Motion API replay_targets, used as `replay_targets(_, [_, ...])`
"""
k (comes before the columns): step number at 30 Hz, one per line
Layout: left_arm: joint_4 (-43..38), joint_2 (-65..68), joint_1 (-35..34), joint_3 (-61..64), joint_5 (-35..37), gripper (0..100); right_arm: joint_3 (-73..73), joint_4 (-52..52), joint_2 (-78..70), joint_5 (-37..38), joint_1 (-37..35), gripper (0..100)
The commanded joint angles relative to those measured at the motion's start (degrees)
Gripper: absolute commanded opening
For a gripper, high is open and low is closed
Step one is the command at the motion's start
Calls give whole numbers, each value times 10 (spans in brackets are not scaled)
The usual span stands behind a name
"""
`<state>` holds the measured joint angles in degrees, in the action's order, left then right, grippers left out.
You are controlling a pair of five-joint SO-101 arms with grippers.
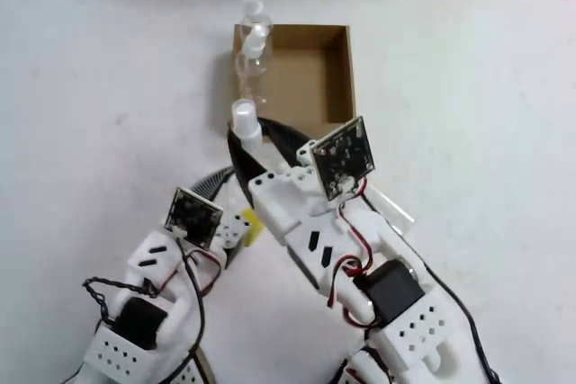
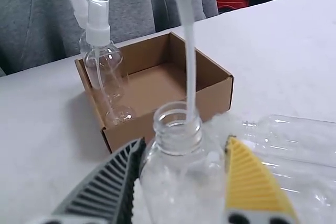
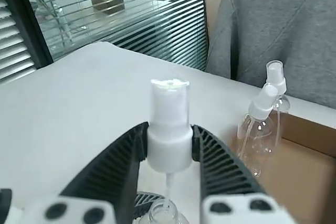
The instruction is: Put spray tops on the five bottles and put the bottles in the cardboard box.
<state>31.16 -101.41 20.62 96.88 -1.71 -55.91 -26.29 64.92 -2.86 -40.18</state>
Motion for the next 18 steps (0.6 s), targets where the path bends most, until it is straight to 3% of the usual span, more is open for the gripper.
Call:
replay_targets(1, [-20, -15, -8, -4, -6, 20, -3, 3, 7, -5, -6, 165])
replay_targets(4, [-20, -15, -8, -4, -6, 20, -2, 5, 7, -5, -6, 218])
replay_targets(14, [-22, -15, -8, -4, -6, 20, 27, 0, 102, -5, 17, 216])
replay_targets(18, [-25, -15, -22, -5, -6, 20, 6, -59, 156, -5, 76, 86])
